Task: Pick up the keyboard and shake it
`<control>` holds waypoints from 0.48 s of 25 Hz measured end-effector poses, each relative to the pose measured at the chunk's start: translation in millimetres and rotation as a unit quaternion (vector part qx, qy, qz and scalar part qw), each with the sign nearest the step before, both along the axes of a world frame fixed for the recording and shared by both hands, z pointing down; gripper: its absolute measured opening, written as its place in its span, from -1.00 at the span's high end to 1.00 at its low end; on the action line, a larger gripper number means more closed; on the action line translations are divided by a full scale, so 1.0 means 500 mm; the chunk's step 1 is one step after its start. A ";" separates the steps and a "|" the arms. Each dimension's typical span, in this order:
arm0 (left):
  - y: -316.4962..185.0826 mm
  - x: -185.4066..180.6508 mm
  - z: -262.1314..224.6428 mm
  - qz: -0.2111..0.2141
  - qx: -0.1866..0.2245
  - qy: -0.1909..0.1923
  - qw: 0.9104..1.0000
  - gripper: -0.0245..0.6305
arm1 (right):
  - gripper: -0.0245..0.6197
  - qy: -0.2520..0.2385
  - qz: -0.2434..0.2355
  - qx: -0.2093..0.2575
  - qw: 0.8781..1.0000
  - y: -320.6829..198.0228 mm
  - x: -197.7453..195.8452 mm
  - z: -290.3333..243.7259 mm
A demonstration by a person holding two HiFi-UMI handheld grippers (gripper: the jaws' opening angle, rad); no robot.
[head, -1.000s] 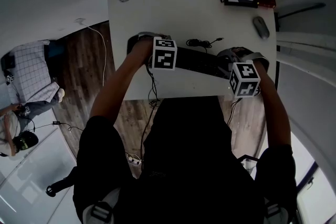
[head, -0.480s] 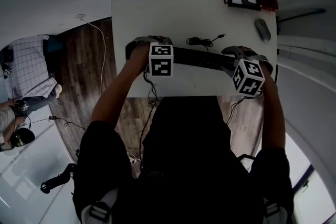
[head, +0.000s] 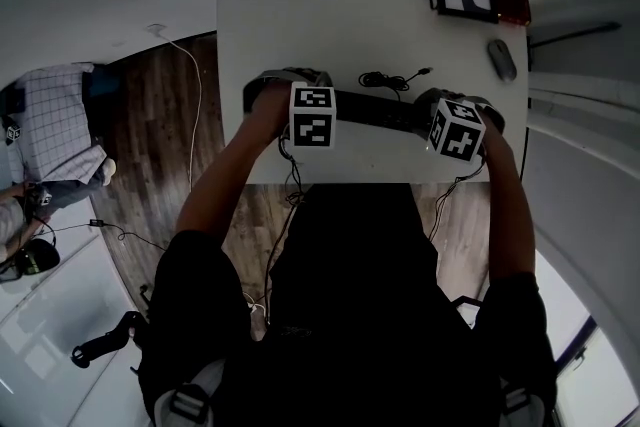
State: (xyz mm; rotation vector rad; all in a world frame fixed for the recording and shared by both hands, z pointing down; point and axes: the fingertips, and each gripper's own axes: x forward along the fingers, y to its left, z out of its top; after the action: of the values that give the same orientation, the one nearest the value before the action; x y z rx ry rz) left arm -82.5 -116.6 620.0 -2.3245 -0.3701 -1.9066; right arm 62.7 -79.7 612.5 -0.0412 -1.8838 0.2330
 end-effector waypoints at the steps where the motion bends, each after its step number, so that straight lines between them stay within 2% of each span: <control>1: 0.000 0.000 -0.001 0.000 0.001 0.000 1.000 0.43 | 0.48 0.000 0.000 -0.002 1.000 0.002 -0.001 0.000; 4: -0.002 -0.002 -0.010 0.001 0.010 0.003 1.000 0.51 | 0.57 -0.007 0.015 -0.001 1.000 -0.001 -0.003 -0.012; 5: -0.005 -0.002 -0.014 -0.001 0.017 0.005 1.000 0.59 | 0.61 -0.010 0.024 0.004 1.000 -0.006 -0.003 -0.018; 6: -0.009 -0.003 -0.017 -0.004 0.025 0.009 1.000 0.66 | 0.64 -0.013 0.032 0.014 0.999 -0.012 -0.004 -0.025; 12: -0.041 0.000 -0.050 -0.026 0.093 0.023 0.995 0.69 | 0.65 0.010 0.027 0.098 0.995 -0.045 0.000 -0.073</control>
State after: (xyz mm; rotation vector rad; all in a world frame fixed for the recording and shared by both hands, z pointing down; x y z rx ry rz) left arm -82.5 -137.0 594.8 -2.2730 -0.1232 -1.8191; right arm 62.6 -102.2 576.1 0.1446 -1.8810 0.0836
